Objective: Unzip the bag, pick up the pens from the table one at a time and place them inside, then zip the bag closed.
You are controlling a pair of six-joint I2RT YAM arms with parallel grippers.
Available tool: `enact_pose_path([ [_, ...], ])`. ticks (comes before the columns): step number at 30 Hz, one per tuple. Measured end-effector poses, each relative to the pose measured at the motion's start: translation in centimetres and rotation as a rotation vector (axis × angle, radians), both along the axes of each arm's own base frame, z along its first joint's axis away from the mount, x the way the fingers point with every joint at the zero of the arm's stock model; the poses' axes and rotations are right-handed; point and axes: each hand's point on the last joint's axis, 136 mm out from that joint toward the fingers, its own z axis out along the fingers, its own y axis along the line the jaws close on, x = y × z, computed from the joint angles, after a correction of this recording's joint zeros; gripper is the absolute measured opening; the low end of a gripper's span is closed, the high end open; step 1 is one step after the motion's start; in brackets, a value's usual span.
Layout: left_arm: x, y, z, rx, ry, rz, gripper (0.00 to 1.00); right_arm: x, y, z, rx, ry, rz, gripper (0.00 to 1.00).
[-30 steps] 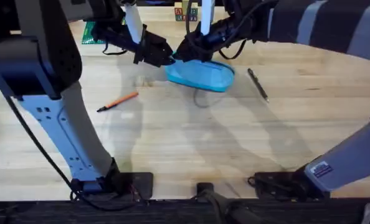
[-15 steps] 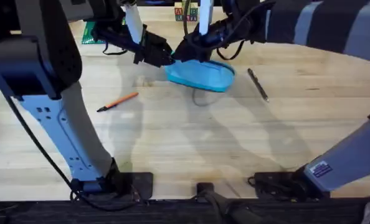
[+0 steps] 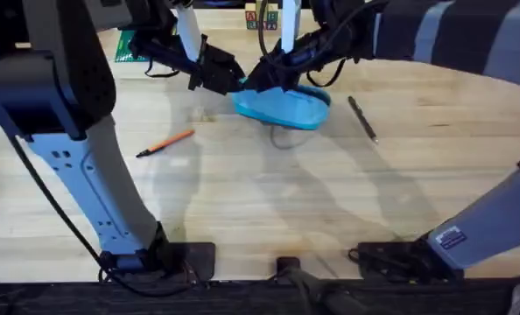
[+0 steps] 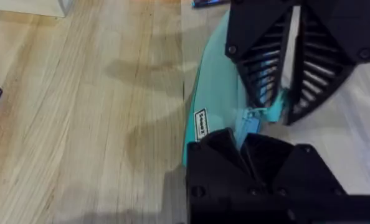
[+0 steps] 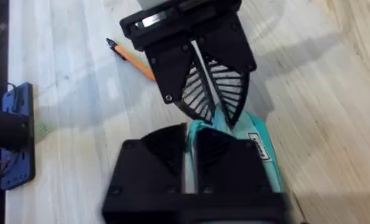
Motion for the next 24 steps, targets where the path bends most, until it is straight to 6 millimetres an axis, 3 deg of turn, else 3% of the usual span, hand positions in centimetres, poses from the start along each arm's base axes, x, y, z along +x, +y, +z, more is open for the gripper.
enact_pose_path([
  [1, 0.0, 0.0, 0.0, 0.000, 0.000, 0.000, 0.042, -0.1, 0.0, 0.0, 0.002, 0.006, 0.000, 0.161],
  [6, 0.2, 0.0, -0.1, 0.005, -0.012, -0.002, 0.042, -0.6, 0.3, 0.4, 0.025, 0.033, 0.019, 0.888],
  [7, 0.2, 0.0, -0.2, 0.009, -0.014, -0.003, 0.042, -0.9, 0.3, 0.4, 0.028, 0.044, 0.025, 0.971],
  [17, -0.1, -0.2, -0.2, 0.014, -0.003, -0.010, 0.042, -2.3, -0.7, 0.6, -0.026, 0.127, 0.001, 0.997],
  [24, -0.1, -0.2, -0.2, 0.012, -0.003, -0.010, 0.042, -2.5, -2.9, 3.9, -0.102, 0.044, -0.094, 0.997],
])
